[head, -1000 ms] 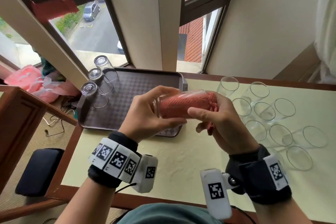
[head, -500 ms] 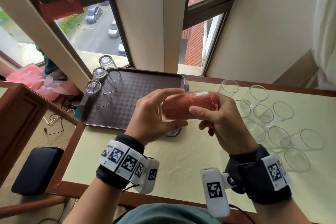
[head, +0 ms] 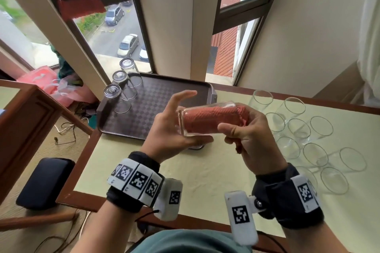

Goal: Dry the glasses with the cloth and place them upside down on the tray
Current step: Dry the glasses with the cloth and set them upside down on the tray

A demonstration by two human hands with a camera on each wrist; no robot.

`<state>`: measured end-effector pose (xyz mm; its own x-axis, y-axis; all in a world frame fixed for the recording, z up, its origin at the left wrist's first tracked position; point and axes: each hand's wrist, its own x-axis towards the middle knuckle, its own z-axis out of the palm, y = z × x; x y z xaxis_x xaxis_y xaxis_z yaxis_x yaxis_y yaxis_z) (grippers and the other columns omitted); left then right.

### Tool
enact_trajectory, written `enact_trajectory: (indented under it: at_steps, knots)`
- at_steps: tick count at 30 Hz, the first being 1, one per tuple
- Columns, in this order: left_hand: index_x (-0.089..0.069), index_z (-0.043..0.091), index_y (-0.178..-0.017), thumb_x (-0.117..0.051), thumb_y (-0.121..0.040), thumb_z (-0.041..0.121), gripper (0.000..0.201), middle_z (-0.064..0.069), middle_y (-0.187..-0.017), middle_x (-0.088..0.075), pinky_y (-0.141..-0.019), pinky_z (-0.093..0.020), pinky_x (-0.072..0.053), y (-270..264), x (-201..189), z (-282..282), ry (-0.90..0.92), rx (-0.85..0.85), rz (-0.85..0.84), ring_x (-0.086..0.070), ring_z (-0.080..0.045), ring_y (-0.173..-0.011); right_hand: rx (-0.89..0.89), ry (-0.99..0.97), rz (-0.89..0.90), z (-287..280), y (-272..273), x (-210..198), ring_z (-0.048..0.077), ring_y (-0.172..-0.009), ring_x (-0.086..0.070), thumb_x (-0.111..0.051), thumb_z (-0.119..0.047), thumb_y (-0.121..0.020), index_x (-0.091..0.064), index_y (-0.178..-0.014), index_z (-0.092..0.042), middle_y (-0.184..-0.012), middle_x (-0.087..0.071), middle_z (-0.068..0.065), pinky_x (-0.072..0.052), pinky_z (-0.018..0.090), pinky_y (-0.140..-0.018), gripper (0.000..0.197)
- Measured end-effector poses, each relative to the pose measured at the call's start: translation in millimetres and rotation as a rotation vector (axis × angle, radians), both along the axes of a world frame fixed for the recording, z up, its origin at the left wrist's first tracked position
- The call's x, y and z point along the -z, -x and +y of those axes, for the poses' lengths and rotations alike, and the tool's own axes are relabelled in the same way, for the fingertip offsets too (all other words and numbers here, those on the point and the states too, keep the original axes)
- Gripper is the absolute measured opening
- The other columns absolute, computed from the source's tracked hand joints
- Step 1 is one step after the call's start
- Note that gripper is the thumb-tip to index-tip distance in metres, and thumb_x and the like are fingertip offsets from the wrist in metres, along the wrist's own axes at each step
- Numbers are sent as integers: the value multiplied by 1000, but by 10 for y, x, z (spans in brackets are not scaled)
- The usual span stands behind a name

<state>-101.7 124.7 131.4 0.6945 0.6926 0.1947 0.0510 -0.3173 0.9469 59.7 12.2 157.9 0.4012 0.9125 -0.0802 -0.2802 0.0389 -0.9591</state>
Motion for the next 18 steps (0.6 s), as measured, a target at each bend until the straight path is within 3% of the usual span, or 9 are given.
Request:
enact_trajectory:
  at_steps: [2, 4, 6, 8, 11, 12, 14, 16, 18]
  knots:
    - [-53, 17, -131, -87, -59, 36, 81, -4, -99, -71, -52, -19, -52, -21, -67, -62, 455, 36, -30, -70, -10, -69, 29, -45, -10, 1, 1, 12, 9, -63, -64, -71, 19, -55, -65, -86, -5, -69, -70, -6, -51, 19, -52, 40]
    - [-61, 10, -119, -81, -63, 42, 68, 0, -81, -71, -41, -16, -43, -39, -76, -105, 549, -2, -11, -63, -7, -54, 36, -57, -42, -8, 3, 41, 7, -69, -67, -67, 21, -56, -64, -84, -5, -70, -71, -8, -54, 20, -58, 38]
    - [-64, 9, -114, -89, -69, 35, 58, 2, -80, -72, -45, -16, -48, -37, -67, -168, 384, -52, -8, -65, -7, -55, -25, -50, -95, -55, -16, 47, 7, -71, -67, -68, 11, -58, -65, -88, -6, -74, -71, -6, -54, 20, -59, 35]
    - [-63, 17, -119, -88, -69, 43, 62, 1, -98, -73, -63, -21, -59, -13, -26, -216, 70, -97, 25, -73, -8, -76, -123, -21, -111, -109, -50, 23, 7, -66, -62, -69, 0, -64, -66, -94, -9, -76, -70, -5, -51, 19, -55, 32]
    - [-62, 24, -127, -87, -67, 45, 68, 5, -114, -71, -82, -24, -59, -11, 29, -299, -296, -104, 46, -70, -4, -99, -139, 7, -47, -164, -113, 2, 8, -61, -56, -72, -2, -62, -66, -93, -12, -73, -69, -5, -46, 18, -50, 33]
    - [-60, 25, -128, -90, -67, 39, 69, 5, -115, -70, -81, -24, -59, -19, 32, -322, -270, -85, 26, -70, -5, -99, -121, -12, -21, -167, -117, -2, 10, -62, -57, -73, 4, -58, -66, -90, -10, -71, -69, -3, -47, 18, -49, 35]
    - [-56, 26, -129, -92, -67, 30, 71, 1, -109, -71, -68, -23, -59, -57, -24, -345, 75, -29, -29, -72, -8, -82, -56, -43, 9, -157, -125, 23, 10, -61, -60, -74, 13, -48, -68, -77, -14, -65, -66, -3, -47, 18, -46, 40]
    - [-59, 22, -123, -83, -67, 43, 64, -1, -92, -72, -46, -19, -48, -75, -49, -363, 415, -34, -46, -61, -9, -53, -31, -69, -3, -151, -112, 68, 6, -58, -59, -68, 19, -48, -69, -66, -19, -61, -63, -6, -46, 18, -43, 42]
    - [-63, 17, -112, -75, -66, 53, 59, 2, -74, -70, -37, -18, -40, -37, -17, -350, 433, -108, 10, -50, -9, -41, -67, -80, -40, -148, -70, 122, 4, -60, -61, -68, 21, -56, -65, -73, -8, -63, -64, -7, -49, 17, -49, 34]
